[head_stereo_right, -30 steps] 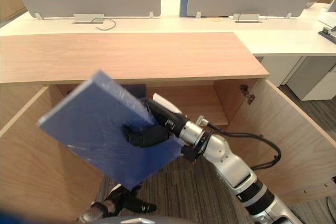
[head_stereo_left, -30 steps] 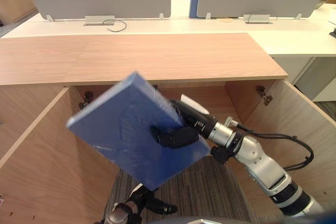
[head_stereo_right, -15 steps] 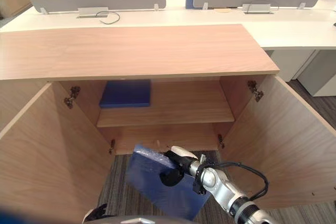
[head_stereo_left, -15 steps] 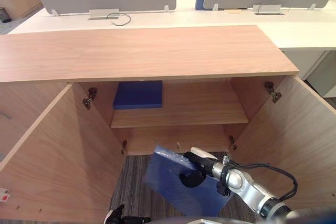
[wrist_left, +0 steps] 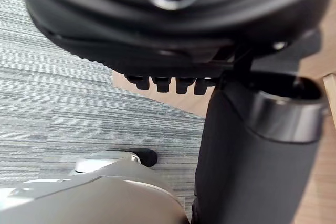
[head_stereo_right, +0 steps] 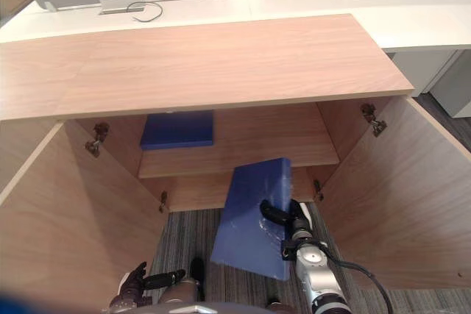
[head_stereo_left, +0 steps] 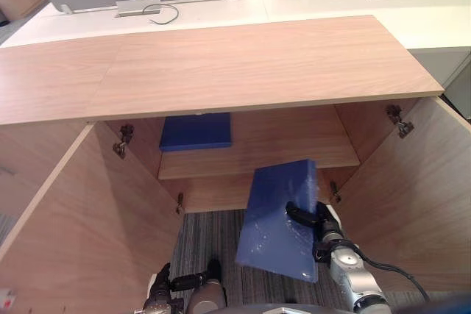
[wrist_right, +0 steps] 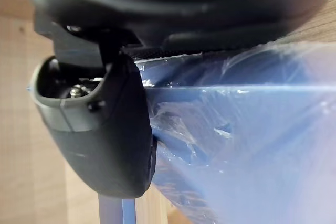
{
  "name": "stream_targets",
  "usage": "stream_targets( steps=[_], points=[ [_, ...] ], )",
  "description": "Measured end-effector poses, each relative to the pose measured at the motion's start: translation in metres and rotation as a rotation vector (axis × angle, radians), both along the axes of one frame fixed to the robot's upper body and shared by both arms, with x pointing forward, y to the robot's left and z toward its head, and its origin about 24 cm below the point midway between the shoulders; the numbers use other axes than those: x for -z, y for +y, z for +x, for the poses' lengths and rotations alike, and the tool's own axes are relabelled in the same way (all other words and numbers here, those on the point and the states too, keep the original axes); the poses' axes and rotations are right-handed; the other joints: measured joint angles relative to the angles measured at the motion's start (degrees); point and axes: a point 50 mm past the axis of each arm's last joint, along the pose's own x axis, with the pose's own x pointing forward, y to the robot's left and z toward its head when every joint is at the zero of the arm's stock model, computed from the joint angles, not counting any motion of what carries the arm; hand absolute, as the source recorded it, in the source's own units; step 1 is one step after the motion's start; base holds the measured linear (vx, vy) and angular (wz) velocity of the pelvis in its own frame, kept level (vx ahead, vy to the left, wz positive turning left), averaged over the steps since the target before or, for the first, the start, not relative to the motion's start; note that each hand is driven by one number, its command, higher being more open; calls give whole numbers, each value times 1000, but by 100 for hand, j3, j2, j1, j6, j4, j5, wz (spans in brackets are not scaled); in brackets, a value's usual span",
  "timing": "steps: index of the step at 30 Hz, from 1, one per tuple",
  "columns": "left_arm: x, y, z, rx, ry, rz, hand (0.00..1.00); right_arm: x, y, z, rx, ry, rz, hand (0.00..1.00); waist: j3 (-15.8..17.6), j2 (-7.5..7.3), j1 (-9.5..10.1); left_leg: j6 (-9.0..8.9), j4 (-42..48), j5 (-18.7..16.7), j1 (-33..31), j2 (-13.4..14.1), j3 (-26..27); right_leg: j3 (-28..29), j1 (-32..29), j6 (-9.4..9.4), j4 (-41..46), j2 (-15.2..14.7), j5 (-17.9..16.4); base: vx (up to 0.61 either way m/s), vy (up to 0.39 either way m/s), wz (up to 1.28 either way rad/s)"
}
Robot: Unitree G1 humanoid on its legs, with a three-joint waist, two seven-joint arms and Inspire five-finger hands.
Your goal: Walk over to the cabinet, pick up the folder, carry it to the office cabinet, place the folder inside the office cabinet, then close the office cabinet door
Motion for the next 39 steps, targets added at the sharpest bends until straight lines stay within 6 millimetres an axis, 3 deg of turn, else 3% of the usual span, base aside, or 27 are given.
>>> stream_targets(
  steps=[1, 2, 3, 4, 5, 6, 7, 8, 9, 10, 11, 12, 13, 14, 15, 16, 17, 20, 26, 29, 36, 39],
  points=[
    [-1, 7, -1, -4, 3, 20, 100, 2, 1, -2, 26, 8, 11, 0, -25, -178, -25, 34, -91, -14, 78, -222, 53, -7, 27, 79, -36, -210, -4, 311, 303, -19],
    [-2, 10, -1, -5, 4, 35, 100, 3, 1, -4, 36, 12, 17, 0, -74, -265, -46, 104, -204, -19, 106, -343, 82, -18, 11, 153, -44, -338, -30, 327, 233, 13],
    [-3, 14, -1, -5, 6, 51, 100, 6, 0, -9, 60, 24, 29, 0, -181, -451, -43, 252, -317, -54, 134, -626, 125, -54, -4, 296, -37, -618, -49, 259, 176, 16],
    [-3, 14, -1, -8, 7, 52, 100, 7, 0, -10, 65, 28, 31, 0, -184, -456, -30, 333, -325, -110, 160, -735, 155, -53, -7, 347, 16, -745, -57, 314, 228, 11],
    [-1, 10, -4, -12, 16, 43, 100, 7, -3, -11, 74, 35, 26, 0, -156, -370, 1, 467, -332, -247, 282, -929, 227, -11, -50, 412, 299, -957, -99, 276, 299, -15],
    [2, 2, -11, -24, 36, 20, 100, 8, -7, -11, 78, 38, 19, 0, -150, -182, 19, 603, -343, -366, 448, -1056, 341, 77, -253, 429, 861, -1171, -117, 336, 380, -25],
    [4, -1, -17, -34, 47, 10, 100, 7, -9, -11, 78, 40, 15, 0, -167, -84, 10, 663, -346, -409, 533, -1112, 389, 93, -390, 428, 1224, -1285, -115, 324, 425, -32],
    [6, -5, -26, -46, 69, -2, 100, 9, -7, -11, 77, 55, 17, 0, -191, 25, -5, 761, -346, -483, 738, -1238, 441, 39, -694, 351, 2139, -1568, -111, 300, 375, -16],
    [8, -7, -32, -42, 90, -10, 100, 11, -2, -13, 58, 78, 31, 0, -149, 120, -45, 946, -345, -618, 1094, -1322, 455, -396, -1065, -430, 3523, -2010, 43, 350, 375, -1],
    [9, -7, -36, -35, 104, -16, 100, 12, 6, -12, 43, 76, 57, 0, -109, 107, -52, 981, -373, -656, 1313, -1315, 440, -853, -1275, -651, 4330, -2258, -90, 272, 242, 12],
    [10, -7, -38, -35, 110, -16, 100, 11, 9, -11, 38, 72, 68, 0, -103, 94, -53, 976, -404, -660, 1382, -1290, 435, -1043, -1338, -646, 4455, -2279, -123, 201, 97, 12],
    [10, -5, -41, -37, 121, -15, 100, 9, 17, -8, 17, 56, 82, 0, -110, 71, -52, 960, -481, -669, 1473, -1232, 449, -1294, -1444, -577, 4397, -2234, -228, 134, -8, 8],
    [10, -4, -41, -37, 119, -11, 100, 5, 20, -3, 6, 33, 97, 0, -61, 23, -58, 954, -476, -673, 1513, -1197, 448, -1360, -1517, -340, 4073, -2117, -359, 120, -36, 8],
    [10, -4, -41, -37, 117, -10, 100, 3, 21, -2, 3, 24, 100, 0, -43, 10, -60, 947, -474, -677, 1529, -1185, 444, -1357, -1526, -247, 3817, -2039, -391, 73, -60, 10],
    [10, -3, -41, -37, 118, -9, 100, 1, 21, 0, 1, 10, 102, 0, -35, -12, -61, 930, -469, -688, 1541, -1176, 441, -1311, -1537, -88, 3316, -1909, -318, 64, -93, 4],
    [9, 1, -42, -34, 117, 2, 100, -4, 23, 3, 3, -14, 116, 0, -34, -128, -52, 819, -465, -756, 1542, -1221, 440, -1215, -1533, 76, 2506, -1712, 181, 96, -165, -14],
    [8, 5, -42, -34, 117, 12, 100, -7, 23, 6, 13, -39, 135, 0, -34, -167, -23, 727, -475, -819, 1538, -1221, 434, -1171, -1368, 192, 2011, -1555, -8, 81, -147, -25],
    [10, -4, -44, -42, 124, -10, 100, -12, 13, 6, 47, -78, 164, 0, -99, 69, -79, 596, -463, -853, 1429, -911, 469, -1256, -1121, 91, 1157, -1062, 327, 26, -92, -23],
    [10, 2, -48, -107, 125, -10, 100, -16, 0, 1, 187, -142, 327, 0, -144, 10, -156, 362, -476, -865, 1260, -609, 482, -1335, -965, -35, 335, -563, 663, 25, -66, -7],
    [10, 1, -49, -116, 129, -16, 100, -17, -2, 1, 260, -170, 415, 0, -168, 24, -157, 256, -479, -857, 1294, -584, 419, -1415, -757, -33, -20, -463, 800, 50, -33, 4],
    [11, 1, -51, -121, 139, -12, 100, -17, 2, 5, 442, -224, 594, 0, -241, 15, -120, 232, -573, -857, 1370, -606, 321, -1559, -353, 3, -755, -299, 1115, 31, -8, 7],
    [12, 3, -60, -227, 160, -34, 100, -13, -4, 14, 555, -210, 621, 0, -278, -14, -27, 232, -582, -857, 1363, -621, 309, -1571, -352, 4, -753, -312, 1119, -3, 6, 2]
  ],
)
